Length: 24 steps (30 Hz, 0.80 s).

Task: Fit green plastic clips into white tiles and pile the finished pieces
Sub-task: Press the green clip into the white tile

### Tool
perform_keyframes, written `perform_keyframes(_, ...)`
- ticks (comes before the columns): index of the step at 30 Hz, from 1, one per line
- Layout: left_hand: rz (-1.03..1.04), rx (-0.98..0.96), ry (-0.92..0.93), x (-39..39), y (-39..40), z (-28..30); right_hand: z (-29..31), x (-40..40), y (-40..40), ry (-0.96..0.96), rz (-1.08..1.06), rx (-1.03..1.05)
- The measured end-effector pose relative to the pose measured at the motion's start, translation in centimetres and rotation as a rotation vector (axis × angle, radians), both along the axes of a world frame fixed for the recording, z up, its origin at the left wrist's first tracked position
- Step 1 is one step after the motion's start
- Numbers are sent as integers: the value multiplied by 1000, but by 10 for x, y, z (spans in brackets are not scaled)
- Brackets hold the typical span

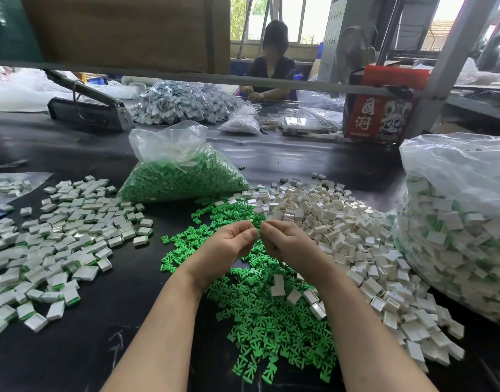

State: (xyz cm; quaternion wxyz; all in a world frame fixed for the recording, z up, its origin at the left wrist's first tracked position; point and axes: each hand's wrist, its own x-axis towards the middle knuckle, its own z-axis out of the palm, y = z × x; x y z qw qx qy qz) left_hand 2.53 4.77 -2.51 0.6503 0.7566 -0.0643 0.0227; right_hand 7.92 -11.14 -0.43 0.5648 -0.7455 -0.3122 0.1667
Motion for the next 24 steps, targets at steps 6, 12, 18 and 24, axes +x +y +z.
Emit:
perform_keyframes(6,-28,-75,12,1,-2,-2,0,-2,3,-26,-21,-38)
perform_keyframes(12,-1,-58,43,7,2,-11,-1,-3,4,-59,-39,-72)
perform_keyframes(18,4,-17,60,5,2,-7,-2,-1,3,-65,-14,-76)
perform_keyframes(24,-5,5,62,5,3,-7,-3,0,0,-31,37,-77)
